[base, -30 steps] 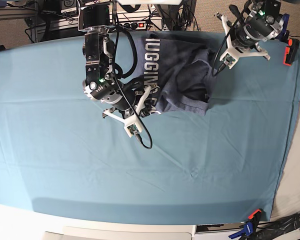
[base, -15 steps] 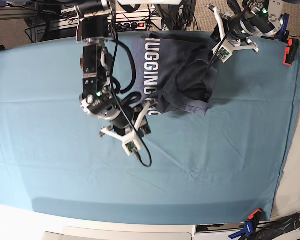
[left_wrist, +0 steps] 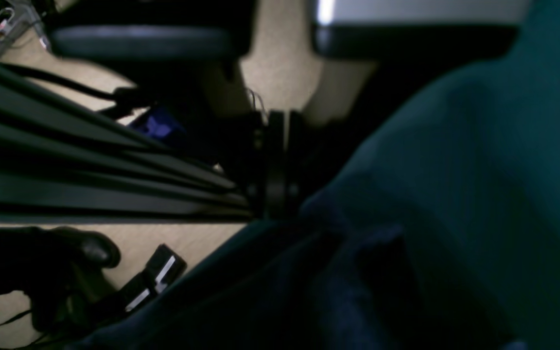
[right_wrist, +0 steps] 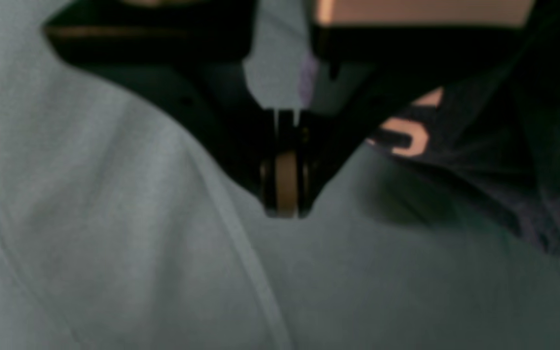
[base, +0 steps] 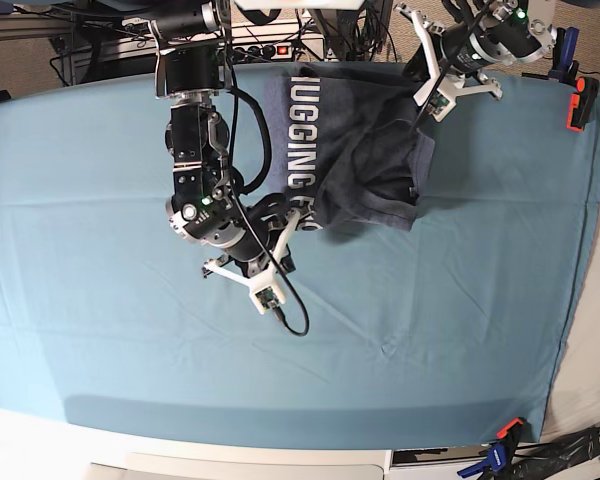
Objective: Fold the T-shirt properly
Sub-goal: 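Hold the stack with both grippers and tug the fabric taut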
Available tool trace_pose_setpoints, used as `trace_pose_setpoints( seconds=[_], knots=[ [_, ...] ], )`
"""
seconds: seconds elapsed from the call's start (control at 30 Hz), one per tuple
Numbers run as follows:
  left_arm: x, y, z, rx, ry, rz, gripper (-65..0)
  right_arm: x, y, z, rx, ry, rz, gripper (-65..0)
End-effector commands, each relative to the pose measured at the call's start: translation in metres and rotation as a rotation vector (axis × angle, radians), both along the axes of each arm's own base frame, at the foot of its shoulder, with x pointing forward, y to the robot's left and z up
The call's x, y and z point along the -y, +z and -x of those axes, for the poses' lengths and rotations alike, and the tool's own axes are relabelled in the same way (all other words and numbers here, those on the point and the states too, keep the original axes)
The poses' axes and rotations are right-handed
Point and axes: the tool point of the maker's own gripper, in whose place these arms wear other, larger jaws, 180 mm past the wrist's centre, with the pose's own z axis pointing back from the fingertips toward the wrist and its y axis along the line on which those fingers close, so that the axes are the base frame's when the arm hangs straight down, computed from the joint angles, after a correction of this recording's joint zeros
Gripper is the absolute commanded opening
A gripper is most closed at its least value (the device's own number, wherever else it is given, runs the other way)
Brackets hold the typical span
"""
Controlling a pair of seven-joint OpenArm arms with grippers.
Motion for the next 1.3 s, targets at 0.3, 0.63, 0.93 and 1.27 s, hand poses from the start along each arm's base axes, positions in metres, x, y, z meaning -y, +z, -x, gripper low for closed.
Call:
trace_pose_setpoints(
  seconds=[0.3, 0.63, 0.93, 1.27],
  knots=[
    [0.005, -0.002, 0.002, 0.01, 0.011, -0.051, -65.0, 0.002, 0.02, -0.017, 0.08, -0.003, 0.022, -65.0],
    [0.032, -0.003, -0.004, 0.08, -0.049, -0.094, -65.0, 0.008, -0.001, -0.021, 0.03, -0.036, 0.043, -65.0],
    [0.031, -0.013, -0.006, 0.074, -0.046, -0.097, -65.0, 0.006, -0.02, -0.025, -0.033, -0.031, 0.04, -65.0],
    [0.031, -0.013, -0.027, 0.122, -0.036, -0.091, -65.0, 0.006, -0.029, -0.015, -0.102, -0.026, 0.043, -65.0]
  ],
)
